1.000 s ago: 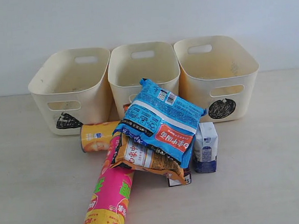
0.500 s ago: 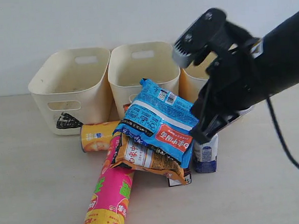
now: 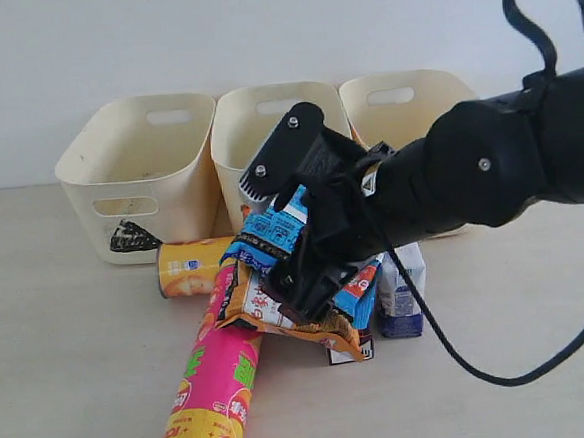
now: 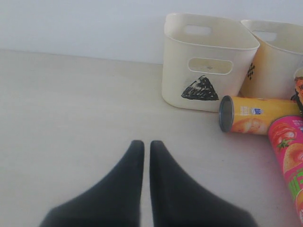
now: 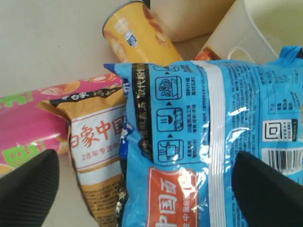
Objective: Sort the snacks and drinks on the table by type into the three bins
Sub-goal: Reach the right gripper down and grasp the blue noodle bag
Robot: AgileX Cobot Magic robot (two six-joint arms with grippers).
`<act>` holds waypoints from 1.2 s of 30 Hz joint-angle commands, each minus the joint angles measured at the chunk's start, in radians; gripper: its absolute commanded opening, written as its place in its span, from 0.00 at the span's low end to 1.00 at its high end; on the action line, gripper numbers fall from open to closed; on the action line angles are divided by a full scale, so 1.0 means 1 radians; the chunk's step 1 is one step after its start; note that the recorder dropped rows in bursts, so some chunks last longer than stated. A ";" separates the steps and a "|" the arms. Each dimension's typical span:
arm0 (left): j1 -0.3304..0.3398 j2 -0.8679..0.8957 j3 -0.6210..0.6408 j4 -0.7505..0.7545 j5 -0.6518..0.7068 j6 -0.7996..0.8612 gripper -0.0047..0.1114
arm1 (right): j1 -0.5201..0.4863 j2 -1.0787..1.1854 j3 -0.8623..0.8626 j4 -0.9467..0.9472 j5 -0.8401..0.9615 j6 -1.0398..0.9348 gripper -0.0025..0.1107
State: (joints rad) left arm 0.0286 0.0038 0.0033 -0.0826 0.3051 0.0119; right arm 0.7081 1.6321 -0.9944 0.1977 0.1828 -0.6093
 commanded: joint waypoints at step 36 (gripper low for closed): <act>0.001 -0.004 -0.003 -0.005 -0.013 -0.003 0.07 | -0.060 0.215 -0.005 0.041 -0.351 -0.099 0.03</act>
State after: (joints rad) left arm 0.0286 0.0038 0.0033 -0.0826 0.3051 0.0119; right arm 0.6548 1.8526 -0.9991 0.2269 -0.1902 -0.7060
